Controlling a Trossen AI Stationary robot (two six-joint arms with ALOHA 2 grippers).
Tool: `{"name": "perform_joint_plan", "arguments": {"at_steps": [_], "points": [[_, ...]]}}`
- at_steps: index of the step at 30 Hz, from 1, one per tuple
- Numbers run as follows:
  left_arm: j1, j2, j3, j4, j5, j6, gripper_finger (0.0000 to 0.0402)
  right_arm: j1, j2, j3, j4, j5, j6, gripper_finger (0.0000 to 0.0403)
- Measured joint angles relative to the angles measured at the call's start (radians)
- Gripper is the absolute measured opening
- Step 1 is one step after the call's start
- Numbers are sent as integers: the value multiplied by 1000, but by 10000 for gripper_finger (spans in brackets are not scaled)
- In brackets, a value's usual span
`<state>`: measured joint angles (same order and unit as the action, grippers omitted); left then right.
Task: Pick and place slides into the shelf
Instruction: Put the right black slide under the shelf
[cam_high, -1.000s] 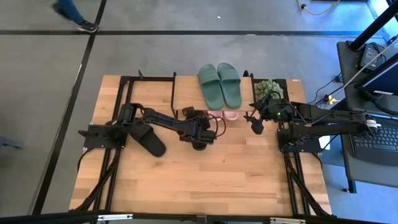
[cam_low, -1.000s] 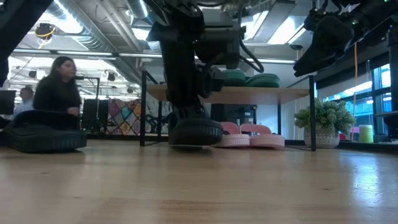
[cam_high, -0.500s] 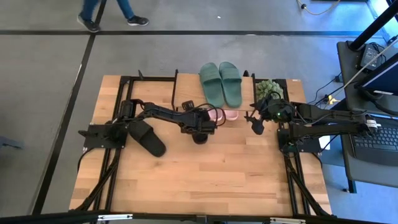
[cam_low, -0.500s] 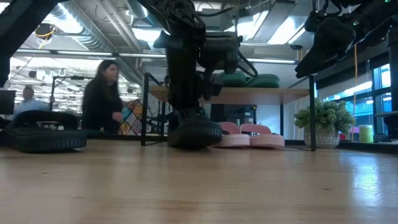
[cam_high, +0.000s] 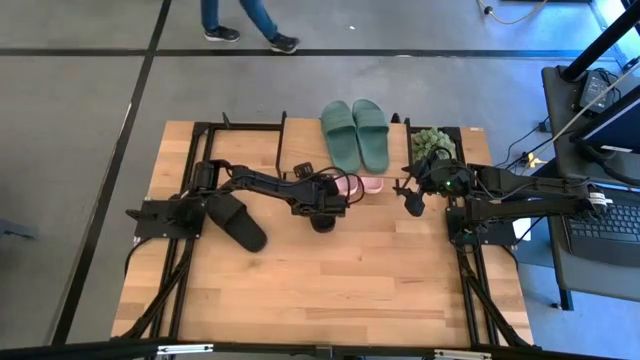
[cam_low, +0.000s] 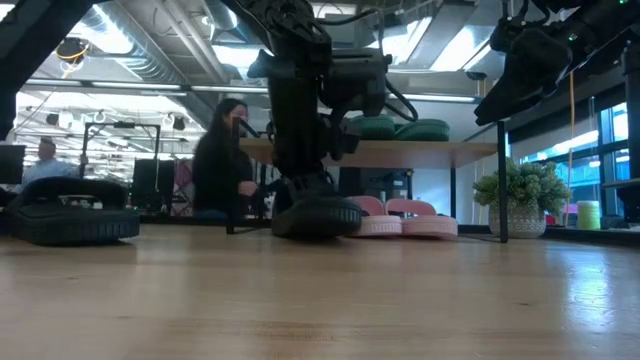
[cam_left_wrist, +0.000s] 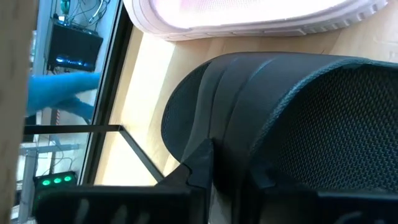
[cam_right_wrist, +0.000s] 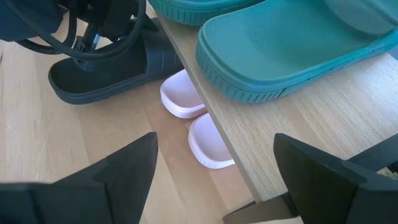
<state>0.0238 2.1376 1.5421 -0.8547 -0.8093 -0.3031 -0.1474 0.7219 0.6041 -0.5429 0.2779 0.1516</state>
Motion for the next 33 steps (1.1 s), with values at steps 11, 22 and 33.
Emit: {"name": "perform_joint_plan", "arguments": {"at_steps": [11, 22, 33], "points": [[0, 0, 0, 14, 1, 0, 62, 0, 0, 0, -1, -1, 0, 320], [0, 0, 0, 71, 1, 29, 63, 0, 0, 0, -1, -1, 1, 320], [0, 0, 0, 71, 16, 70, 82, 0, 0, 0, -2, -1, 1, 320]]}}
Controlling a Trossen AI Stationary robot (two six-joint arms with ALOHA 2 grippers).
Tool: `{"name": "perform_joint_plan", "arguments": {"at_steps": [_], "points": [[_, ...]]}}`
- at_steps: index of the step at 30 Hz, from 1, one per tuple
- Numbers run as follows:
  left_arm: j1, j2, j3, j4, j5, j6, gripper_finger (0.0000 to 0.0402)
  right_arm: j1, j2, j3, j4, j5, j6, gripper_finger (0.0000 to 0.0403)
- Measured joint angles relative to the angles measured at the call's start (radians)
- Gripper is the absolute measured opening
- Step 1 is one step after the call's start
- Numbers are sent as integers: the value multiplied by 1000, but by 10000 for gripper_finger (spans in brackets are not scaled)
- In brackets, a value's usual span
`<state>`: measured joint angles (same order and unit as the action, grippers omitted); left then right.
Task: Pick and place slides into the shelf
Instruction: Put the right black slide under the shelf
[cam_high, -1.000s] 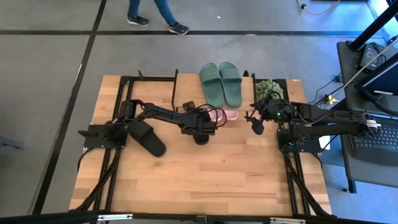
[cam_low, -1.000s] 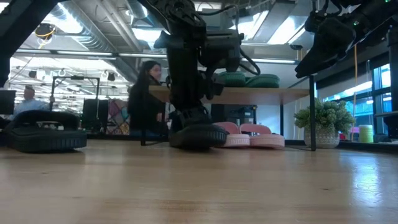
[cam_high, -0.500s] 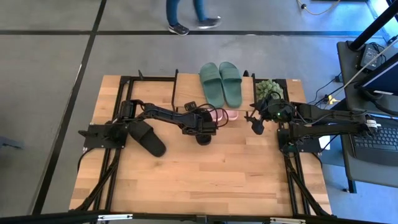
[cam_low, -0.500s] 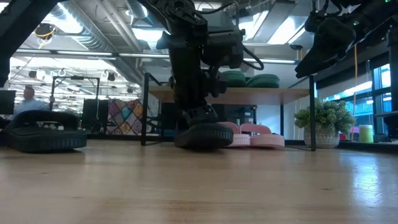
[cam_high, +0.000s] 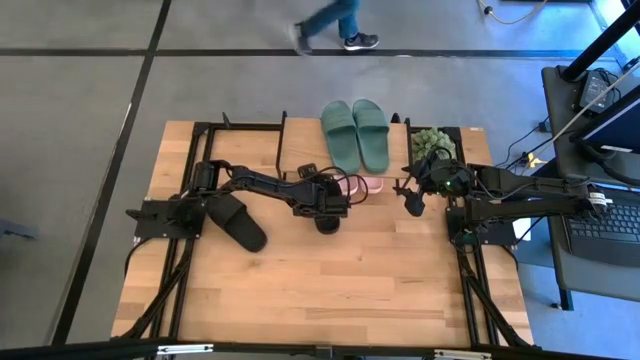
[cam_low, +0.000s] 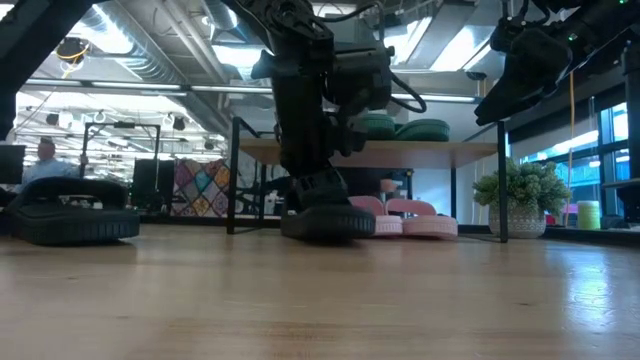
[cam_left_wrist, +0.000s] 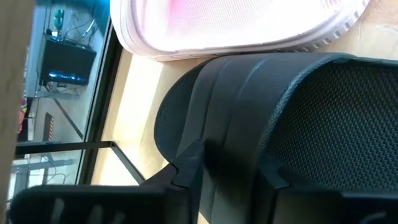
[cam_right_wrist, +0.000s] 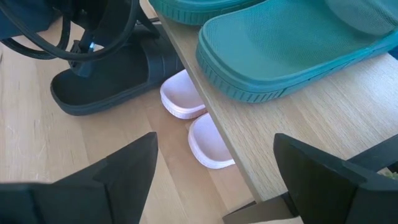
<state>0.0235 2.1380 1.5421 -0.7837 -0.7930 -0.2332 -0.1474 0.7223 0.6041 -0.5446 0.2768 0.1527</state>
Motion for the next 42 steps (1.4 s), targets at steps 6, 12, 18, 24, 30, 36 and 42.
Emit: {"name": "perform_joint_plan", "arguments": {"at_steps": [6, 12, 18, 24, 30, 36, 42], "points": [[0, 0, 0, 0, 8, 0, 138, 0, 0, 0, 0, 0, 0, 320], [0, -5, 0, 1, 54, -1, 187, 0, 1, 0, 0, 0, 0, 320], [-17, -7, 0, 1, 98, -3, 199, 0, 0, 0, 0, 0, 0, 320], [-35, -7, 0, -1, 93, -20, 200, 0, 0, 0, 0, 0, 1, 320], [-66, -7, 0, -15, -63, -24, 200, 0, 0, 0, 0, 0, 1, 320], [-109, -27, 0, -20, -54, -26, 200, 0, 0, 0, 0, 0, 4, 320], [-184, -108, 0, -11, 39, -91, 200, 0, 0, 0, 0, 0, 4, 320]]}}
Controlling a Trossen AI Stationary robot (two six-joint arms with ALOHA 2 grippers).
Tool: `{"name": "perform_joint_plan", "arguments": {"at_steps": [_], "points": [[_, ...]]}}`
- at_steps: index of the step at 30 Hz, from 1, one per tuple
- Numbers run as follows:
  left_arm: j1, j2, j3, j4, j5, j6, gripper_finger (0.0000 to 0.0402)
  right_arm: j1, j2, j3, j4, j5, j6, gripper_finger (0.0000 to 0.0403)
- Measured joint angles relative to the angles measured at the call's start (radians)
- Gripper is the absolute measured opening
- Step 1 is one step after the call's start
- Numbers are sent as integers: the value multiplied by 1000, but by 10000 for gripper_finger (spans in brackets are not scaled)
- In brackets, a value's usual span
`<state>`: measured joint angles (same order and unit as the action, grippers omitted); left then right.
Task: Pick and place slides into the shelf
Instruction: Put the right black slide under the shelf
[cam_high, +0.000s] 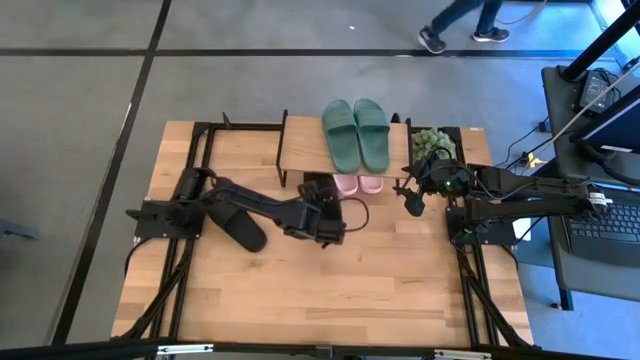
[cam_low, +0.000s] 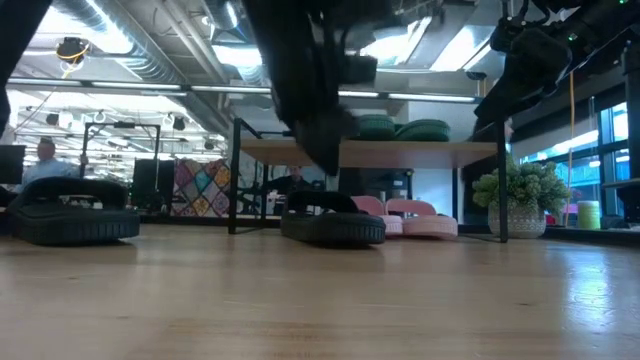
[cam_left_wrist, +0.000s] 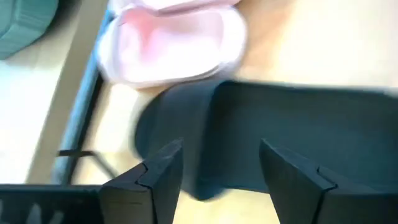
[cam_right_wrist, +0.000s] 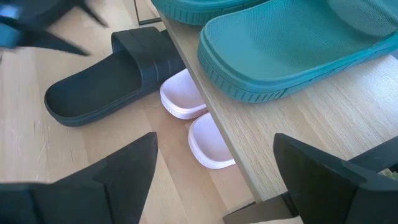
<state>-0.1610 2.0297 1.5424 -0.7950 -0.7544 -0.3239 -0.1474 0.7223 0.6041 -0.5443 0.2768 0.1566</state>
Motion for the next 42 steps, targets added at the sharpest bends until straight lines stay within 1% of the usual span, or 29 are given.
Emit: {"name": "perform_joint_plan", "arguments": {"at_steps": [2, 5, 7, 11, 12, 13, 16, 20, 23, 27, 32, 42], "points": [[-27, -31, 0, 9, 62, -8, 200, 0, 0, 0, 0, 0, 0, 320], [-60, -64, 1, 73, 191, 1, 199, 0, 0, 0, 0, 0, -1, 320], [-76, -71, 2, 134, 310, 54, 197, 0, 0, 0, 0, 0, -1, 320], [-82, -60, 1, 293, 596, 169, 196, 0, 0, 0, -1, 0, -2, 320], [-81, -52, 2, 316, 643, 186, 196, 0, 0, 0, -3, 0, -2, 320], [-80, -44, -1, 323, 669, 202, 196, 0, 0, 0, -5, 0, -3, 320], [-74, -37, -30, 347, 686, 226, 196, 0, 0, 0, -14, 0, -4, 320], [-52, -38, -110, 412, 719, 194, 196, 0, 0, 0, -20, 1, -7, 320], [-34, -38, -172, 490, 736, 176, 196, 0, 0, 0, -20, 1, -8, 320], [-13, -37, -236, 553, 743, 149, 196, 0, 0, 0, -21, 1, -8, 320], [5, -37, -263, 564, 739, 140, 196, 0, 0, 0, -21, 1, -8, 320], [33, -37, -264, 535, 716, 141, 196, 0, 0, 0, -21, 0, -8, 320]]}}
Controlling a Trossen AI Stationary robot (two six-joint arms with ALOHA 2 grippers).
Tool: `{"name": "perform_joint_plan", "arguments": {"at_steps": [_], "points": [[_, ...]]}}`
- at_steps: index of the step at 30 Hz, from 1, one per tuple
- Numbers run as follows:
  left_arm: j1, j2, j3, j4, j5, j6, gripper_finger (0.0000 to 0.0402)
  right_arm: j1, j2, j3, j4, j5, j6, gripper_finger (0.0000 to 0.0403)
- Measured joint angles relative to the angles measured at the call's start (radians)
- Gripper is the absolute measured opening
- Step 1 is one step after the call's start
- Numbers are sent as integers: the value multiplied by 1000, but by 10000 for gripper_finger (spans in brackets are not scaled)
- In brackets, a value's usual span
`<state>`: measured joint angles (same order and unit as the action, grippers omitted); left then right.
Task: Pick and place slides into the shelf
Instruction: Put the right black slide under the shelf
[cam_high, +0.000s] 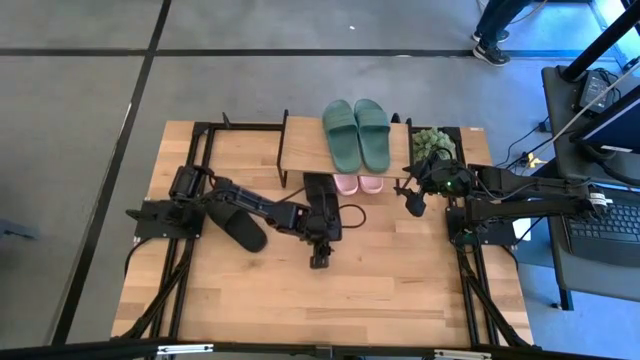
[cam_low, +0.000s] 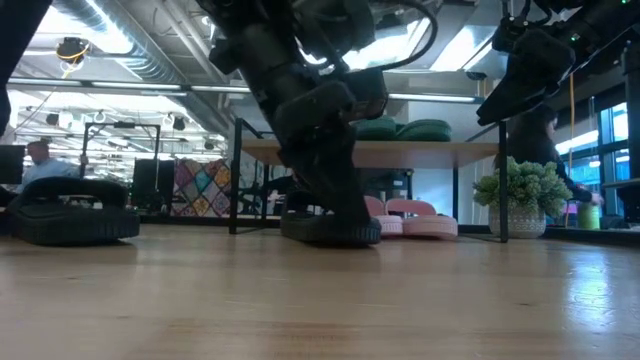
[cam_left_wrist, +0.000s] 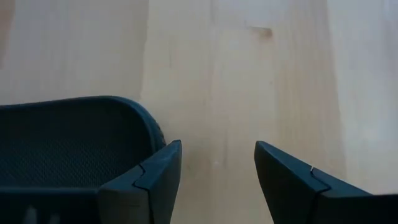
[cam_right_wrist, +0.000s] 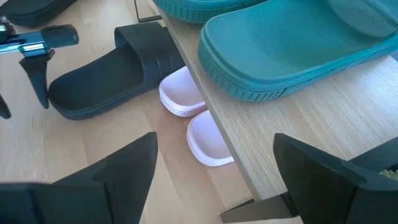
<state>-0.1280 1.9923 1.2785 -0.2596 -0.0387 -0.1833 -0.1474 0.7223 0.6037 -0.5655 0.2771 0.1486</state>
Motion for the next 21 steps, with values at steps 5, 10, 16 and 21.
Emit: {"name": "perform_joint_plan", "arguments": {"at_steps": [5, 10, 16, 21], "points": [[12, 0, 0, -10, -4, 1, 196, 0, 0, 0, 0, 0, 0, 320], [12, 0, 0, -60, -68, 2, 195, 0, 0, 0, 0, 0, 0, 320], [17, 0, 0, -83, -188, 13, 195, 0, 0, 0, 0, 0, 0, 320], [43, 0, 0, -94, -232, 54, 195, 0, 1, 0, 3, 0, 0, 320]]}}
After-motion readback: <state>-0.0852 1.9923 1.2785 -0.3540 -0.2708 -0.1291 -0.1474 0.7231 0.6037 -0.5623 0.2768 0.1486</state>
